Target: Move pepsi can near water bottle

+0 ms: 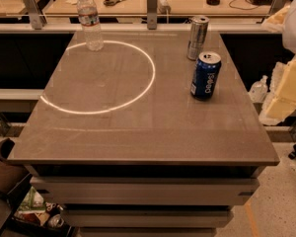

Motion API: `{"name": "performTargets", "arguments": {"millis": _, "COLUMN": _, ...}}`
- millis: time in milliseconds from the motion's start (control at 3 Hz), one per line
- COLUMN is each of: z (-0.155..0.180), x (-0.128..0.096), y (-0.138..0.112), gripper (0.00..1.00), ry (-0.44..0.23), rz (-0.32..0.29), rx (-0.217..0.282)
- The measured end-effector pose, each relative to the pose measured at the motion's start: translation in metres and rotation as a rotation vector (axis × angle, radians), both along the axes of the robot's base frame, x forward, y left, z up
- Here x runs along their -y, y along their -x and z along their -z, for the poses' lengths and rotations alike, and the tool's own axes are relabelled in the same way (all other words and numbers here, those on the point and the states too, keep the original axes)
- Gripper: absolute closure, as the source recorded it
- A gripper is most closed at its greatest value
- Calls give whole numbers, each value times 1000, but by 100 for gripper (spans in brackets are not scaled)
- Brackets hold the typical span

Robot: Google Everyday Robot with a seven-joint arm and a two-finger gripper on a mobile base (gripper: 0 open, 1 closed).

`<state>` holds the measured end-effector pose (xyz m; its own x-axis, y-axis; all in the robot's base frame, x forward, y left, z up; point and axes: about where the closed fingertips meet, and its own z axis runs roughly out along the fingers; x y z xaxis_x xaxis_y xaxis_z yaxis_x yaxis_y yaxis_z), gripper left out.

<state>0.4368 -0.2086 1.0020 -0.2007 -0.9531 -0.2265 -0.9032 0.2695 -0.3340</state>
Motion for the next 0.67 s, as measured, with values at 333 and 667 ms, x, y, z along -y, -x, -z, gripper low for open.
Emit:
{"name": "performTargets", "arguments": {"millis": 333, "z": 0, "x": 0, "y": 0, "gripper": 0, "ry": 0, "rz": 0, "rx": 0}}
{"name": "performTargets", "arguments": {"millis": 667, "z": -1, "x": 2, "y": -2, "gripper": 0, "ry": -40, "rz": 15, "rx": 20}}
